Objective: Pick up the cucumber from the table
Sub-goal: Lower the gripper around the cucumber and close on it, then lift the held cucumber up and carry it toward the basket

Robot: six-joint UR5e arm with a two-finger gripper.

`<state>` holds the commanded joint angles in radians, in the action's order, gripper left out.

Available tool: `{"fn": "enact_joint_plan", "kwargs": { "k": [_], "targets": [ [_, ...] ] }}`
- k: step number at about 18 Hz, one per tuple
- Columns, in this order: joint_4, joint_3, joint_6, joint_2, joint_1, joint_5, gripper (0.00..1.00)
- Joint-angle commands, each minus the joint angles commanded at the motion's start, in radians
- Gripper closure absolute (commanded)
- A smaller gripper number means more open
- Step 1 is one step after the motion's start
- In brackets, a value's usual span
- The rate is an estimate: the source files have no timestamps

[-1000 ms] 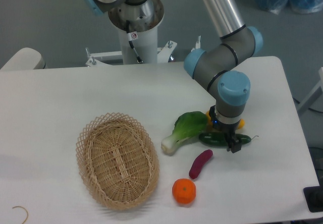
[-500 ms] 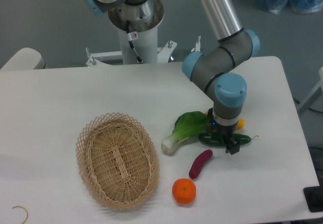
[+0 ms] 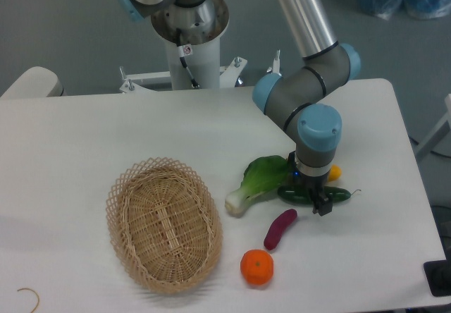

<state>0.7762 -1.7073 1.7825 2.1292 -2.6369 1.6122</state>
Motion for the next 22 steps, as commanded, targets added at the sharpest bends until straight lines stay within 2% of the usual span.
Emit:
{"fn": "enact_joint_plan", "kwargs": {
  "k": [3, 7, 9, 11, 14, 19, 22],
  "targets": [
    [0.002, 0.002, -0.003, 0.008, 0.002, 0.002, 0.02],
    [0.003, 0.005, -0.005, 0.009, 0.002, 0.020, 0.33],
    [0.003, 0.006, -0.005, 0.009, 0.002, 0.038, 0.42],
    [0.003, 0.008, -0.005, 0.008, 0.002, 0.038, 0.56],
    [0.003, 0.009, -0.005, 0.008, 0.002, 0.040, 0.67],
    [0.003, 0.028, -0.005, 0.000, 0.000, 0.038, 0.67],
    [0.026, 0.093, -0.005, -0.017, -0.003, 0.034, 0.67]
  ]
}}
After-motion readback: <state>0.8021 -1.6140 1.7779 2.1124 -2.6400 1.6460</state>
